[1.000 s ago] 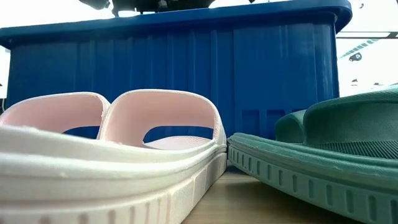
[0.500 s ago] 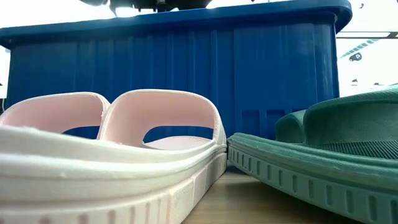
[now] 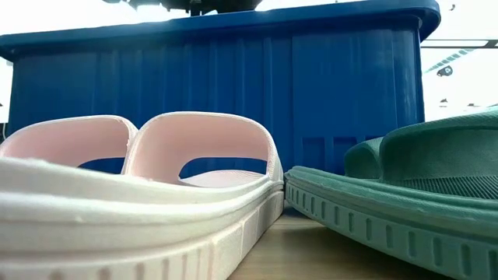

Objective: Pick and place slides into bin
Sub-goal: Put the black slide into the blue bin

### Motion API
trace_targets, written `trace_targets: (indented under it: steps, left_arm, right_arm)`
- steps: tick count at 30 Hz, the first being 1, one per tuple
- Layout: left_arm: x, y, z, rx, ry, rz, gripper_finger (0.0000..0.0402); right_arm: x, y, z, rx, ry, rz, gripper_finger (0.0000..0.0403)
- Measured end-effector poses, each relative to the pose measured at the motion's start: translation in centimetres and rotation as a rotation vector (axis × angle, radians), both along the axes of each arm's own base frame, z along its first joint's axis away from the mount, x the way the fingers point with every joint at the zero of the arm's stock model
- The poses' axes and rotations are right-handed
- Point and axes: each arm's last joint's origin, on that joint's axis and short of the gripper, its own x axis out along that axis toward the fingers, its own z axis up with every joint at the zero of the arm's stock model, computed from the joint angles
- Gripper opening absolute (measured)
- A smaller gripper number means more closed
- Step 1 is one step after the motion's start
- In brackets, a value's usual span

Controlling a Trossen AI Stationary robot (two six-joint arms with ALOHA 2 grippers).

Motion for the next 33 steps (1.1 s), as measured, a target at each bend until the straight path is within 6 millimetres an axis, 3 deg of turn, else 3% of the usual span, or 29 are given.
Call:
trace_targets:
  steps: [9, 20, 33]
  left_arm:
    - [-1.0, -0.7, 0.4, -0.01, 0.014, -0.003, 0.0027]
    - [-1.3, -1.2, 0.2, -0.084, 0.027, -0.096, 0.0027]
    - [-1.3, -1.3, 0.1, -0.139, 0.035, -0.134, 0.0027]
  right_arm:
    - [-1.5, 0.4, 1.0, -0.045, -0.004, -0.014, 0.0161]
    - [-4.2, 2.2, 2.9, -0.268, 0.097, 0.097, 0.0142]
    - [-5.2, 3.5, 3.7, -0.344, 0.116, 0.151, 0.014]
